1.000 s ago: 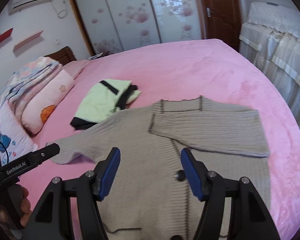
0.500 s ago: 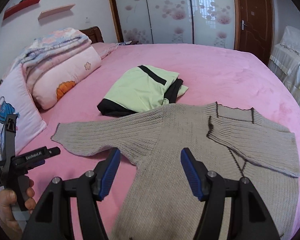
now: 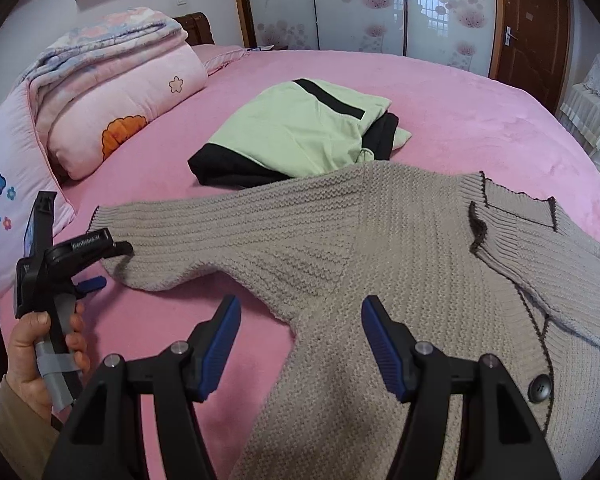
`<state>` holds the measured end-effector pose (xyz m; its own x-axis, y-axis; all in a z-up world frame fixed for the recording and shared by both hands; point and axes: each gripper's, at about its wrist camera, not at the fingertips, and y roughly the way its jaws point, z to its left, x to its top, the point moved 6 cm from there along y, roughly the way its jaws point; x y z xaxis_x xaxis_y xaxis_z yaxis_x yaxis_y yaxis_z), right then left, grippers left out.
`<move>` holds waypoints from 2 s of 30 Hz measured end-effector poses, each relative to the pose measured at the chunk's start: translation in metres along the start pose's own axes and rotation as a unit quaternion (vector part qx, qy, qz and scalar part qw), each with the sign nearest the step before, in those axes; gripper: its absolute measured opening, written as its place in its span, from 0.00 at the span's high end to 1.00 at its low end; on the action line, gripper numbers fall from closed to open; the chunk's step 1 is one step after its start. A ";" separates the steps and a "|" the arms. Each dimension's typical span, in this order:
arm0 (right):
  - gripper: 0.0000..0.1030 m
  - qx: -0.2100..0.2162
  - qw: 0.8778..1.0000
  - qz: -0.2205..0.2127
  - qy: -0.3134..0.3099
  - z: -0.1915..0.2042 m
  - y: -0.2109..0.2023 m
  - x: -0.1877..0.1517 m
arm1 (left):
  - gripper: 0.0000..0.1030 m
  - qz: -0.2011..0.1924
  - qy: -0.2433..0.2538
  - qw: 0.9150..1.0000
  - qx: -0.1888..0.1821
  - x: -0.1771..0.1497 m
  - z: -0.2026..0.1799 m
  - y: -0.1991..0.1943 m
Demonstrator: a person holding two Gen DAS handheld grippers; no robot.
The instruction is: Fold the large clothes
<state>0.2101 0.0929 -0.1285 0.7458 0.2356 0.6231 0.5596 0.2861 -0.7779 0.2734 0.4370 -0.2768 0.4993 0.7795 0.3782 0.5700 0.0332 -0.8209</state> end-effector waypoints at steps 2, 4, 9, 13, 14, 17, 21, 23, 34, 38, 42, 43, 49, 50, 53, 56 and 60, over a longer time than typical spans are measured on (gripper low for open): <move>0.39 -0.001 1.000 0.005 0.003 -0.003 0.005 -0.003 | 0.84 -0.011 0.011 1.000 -0.008 0.004 -0.007 0.002; 0.39 -0.001 1.000 0.008 0.005 -0.006 0.007 -0.006 | 0.91 -0.005 0.007 1.000 -0.019 0.006 -0.012 0.004; 0.39 -0.002 1.000 0.013 0.006 -0.016 0.006 -0.013 | 0.93 -0.061 0.052 0.996 -0.025 0.010 -0.046 -0.028; 0.39 0.003 1.000 0.007 0.022 -0.036 -0.006 -0.018 | 0.93 -0.104 0.150 0.981 -0.064 0.000 -0.123 -0.075; 0.39 0.004 1.000 0.004 0.028 -0.042 -0.010 -0.018 | 0.93 -0.110 0.175 0.975 -0.076 -0.006 -0.148 -0.086; 0.39 -0.002 0.999 -0.009 0.052 -0.067 -0.024 -0.018 | 0.93 -0.122 0.255 0.953 -0.105 -0.032 -0.218 -0.113; 0.39 -0.026 0.996 -0.027 0.081 -0.110 -0.045 -0.020 | 0.93 -0.109 0.334 0.923 -0.155 -0.085 -0.301 -0.126; 0.39 -0.045 0.994 -0.035 0.096 -0.137 -0.055 -0.024 | 0.93 -0.098 0.367 0.910 -0.163 -0.114 -0.334 -0.119; 0.39 -0.103 0.979 -0.011 0.174 -0.253 -0.071 -0.071 | 0.77 0.076 0.466 0.877 -0.090 -0.277 -0.369 0.016; 0.39 -0.088 0.978 -0.001 0.190 -0.263 -0.066 -0.080 | 0.42 0.093 0.469 0.871 -0.111 -0.299 -0.360 0.020; 0.39 -0.074 0.979 -0.009 0.191 -0.261 -0.066 -0.078 | 0.31 0.104 0.463 0.866 -0.154 -0.301 -0.360 -0.008; 0.39 -0.070 0.979 -0.013 0.191 -0.259 -0.067 -0.076 | 0.31 0.103 0.462 0.866 -0.158 -0.301 -0.360 -0.016; 0.39 -0.046 0.985 -0.041 0.163 -0.238 -0.079 -0.051 | 0.22 0.063 0.422 0.884 -0.192 -0.265 -0.335 -0.083; 0.39 -0.042 0.986 -0.044 0.154 -0.233 -0.080 -0.046 | 0.17 0.051 0.412 0.891 -0.186 -0.256 -0.325 -0.091; 0.39 -0.033 0.990 -0.050 0.124 -0.216 -0.079 -0.031 | 0.17 0.010 0.385 0.911 -0.150 -0.228 -0.292 -0.106; 0.39 -0.024 0.995 -0.053 0.083 -0.194 -0.075 -0.018 | 0.17 -0.018 0.360 0.927 -0.101 -0.204 -0.259 -0.108; 0.39 -0.017 0.998 -0.051 0.014 -0.161 -0.062 -0.008 | 0.17 -0.016 0.338 0.940 -0.046 -0.183 -0.221 -0.086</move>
<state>0.2277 -0.0760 -0.0982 0.6940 0.1806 0.6970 0.6447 0.2751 -0.7132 0.2774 0.1528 -0.1807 0.7634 0.2033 0.6131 0.6304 -0.0277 -0.7758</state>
